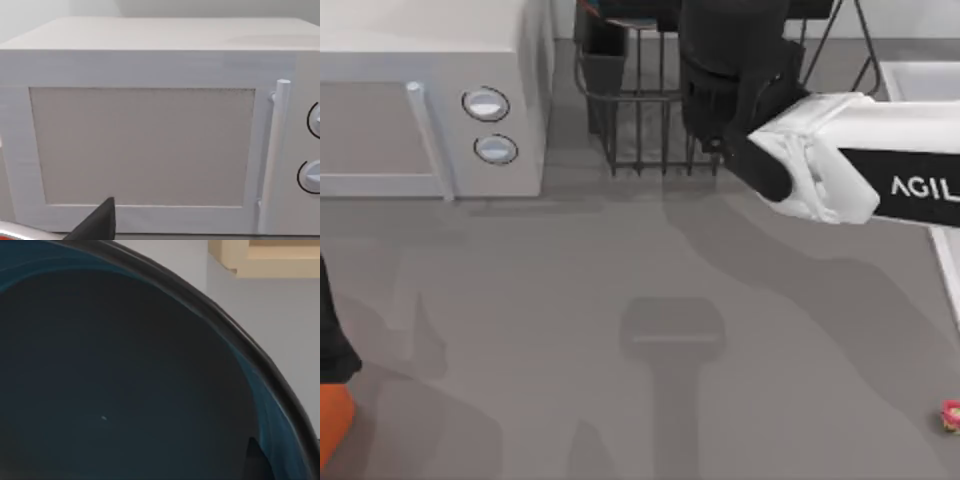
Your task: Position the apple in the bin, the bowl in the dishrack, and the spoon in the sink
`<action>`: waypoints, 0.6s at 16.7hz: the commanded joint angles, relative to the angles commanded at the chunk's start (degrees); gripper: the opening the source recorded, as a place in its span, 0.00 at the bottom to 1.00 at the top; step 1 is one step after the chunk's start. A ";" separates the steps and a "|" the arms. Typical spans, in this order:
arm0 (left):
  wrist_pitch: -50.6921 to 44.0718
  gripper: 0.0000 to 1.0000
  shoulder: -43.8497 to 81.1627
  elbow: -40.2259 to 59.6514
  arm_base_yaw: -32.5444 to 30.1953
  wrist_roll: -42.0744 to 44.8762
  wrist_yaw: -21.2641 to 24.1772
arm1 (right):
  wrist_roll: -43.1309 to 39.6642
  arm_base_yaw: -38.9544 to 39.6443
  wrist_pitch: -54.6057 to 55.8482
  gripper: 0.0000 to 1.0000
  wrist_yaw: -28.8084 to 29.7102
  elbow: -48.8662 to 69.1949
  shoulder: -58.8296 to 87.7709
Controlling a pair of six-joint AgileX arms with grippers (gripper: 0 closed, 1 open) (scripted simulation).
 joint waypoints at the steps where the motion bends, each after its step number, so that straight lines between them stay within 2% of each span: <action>1: 0.00 1.00 0.00 0.00 0.00 0.00 0.00 | 0.00 -1.38 2.05 0.00 -1.38 -0.43 1.68; 7: 0.00 1.00 0.00 0.00 0.00 0.00 0.00 | 0.03 -3.26 4.54 0.00 -3.27 -1.00 3.76; 10: 0.00 1.00 0.00 0.00 0.00 0.00 0.00 | 0.03 -3.26 4.54 0.23 -3.27 -1.00 3.76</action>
